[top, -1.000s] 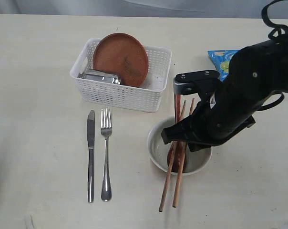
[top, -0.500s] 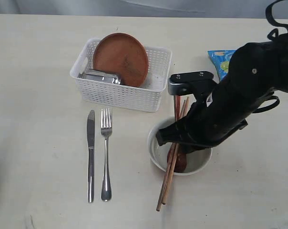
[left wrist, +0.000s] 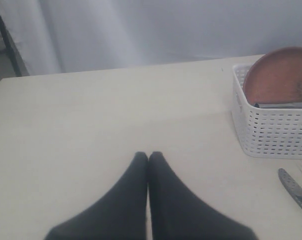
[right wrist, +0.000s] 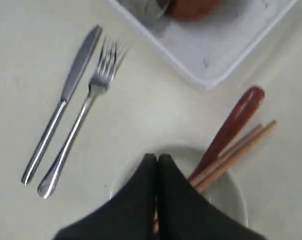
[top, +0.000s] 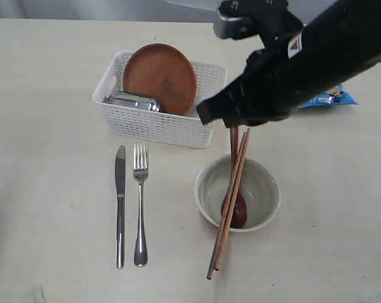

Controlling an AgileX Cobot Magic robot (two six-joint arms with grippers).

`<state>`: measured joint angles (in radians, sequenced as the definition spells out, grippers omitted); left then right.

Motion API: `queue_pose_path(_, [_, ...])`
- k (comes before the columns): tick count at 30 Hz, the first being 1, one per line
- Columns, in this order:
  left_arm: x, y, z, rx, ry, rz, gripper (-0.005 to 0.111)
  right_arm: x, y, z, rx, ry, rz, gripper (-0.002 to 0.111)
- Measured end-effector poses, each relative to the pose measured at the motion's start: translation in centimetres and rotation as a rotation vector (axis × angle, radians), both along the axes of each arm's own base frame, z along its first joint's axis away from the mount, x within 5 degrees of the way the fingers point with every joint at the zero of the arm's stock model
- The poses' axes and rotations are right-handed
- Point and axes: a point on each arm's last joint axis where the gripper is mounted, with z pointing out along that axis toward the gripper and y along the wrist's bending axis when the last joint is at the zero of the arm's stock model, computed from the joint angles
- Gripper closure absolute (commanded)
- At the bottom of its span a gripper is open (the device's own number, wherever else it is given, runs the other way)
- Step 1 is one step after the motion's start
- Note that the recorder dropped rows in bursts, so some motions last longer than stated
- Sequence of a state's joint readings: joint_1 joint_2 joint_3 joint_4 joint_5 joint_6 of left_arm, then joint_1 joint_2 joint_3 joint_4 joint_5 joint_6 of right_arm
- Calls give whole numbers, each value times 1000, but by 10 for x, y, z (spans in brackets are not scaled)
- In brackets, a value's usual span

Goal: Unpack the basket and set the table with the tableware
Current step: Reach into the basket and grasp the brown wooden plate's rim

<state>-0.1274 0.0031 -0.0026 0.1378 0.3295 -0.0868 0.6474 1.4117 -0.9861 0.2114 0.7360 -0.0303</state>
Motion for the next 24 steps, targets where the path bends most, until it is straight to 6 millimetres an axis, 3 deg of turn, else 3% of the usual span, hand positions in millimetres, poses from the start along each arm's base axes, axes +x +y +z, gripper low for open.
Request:
queue_pose_path(3, [0, 0, 0, 0, 0, 0, 107, 22, 17, 13, 30, -40, -1, 41])
queue_pose_path(4, [0, 0, 0, 0, 0, 0, 107, 33, 25, 13, 33, -43, -1, 39])
queue_pose_path(9, [0, 0, 0, 0, 0, 0, 107, 82, 61, 6, 17, -65, 14, 52])
queue_pose_path(14, [0, 0, 0, 0, 0, 0, 107, 128, 84, -10, -67, -36, 62, 52])
queue_pose_path(19, [0, 0, 0, 0, 0, 0, 107, 176, 81, -33, -96, -15, 53, 52])
queue_pose_path(24, [0, 0, 0, 0, 0, 0, 107, 202, 71, -53, -42, 83, 49, 52])
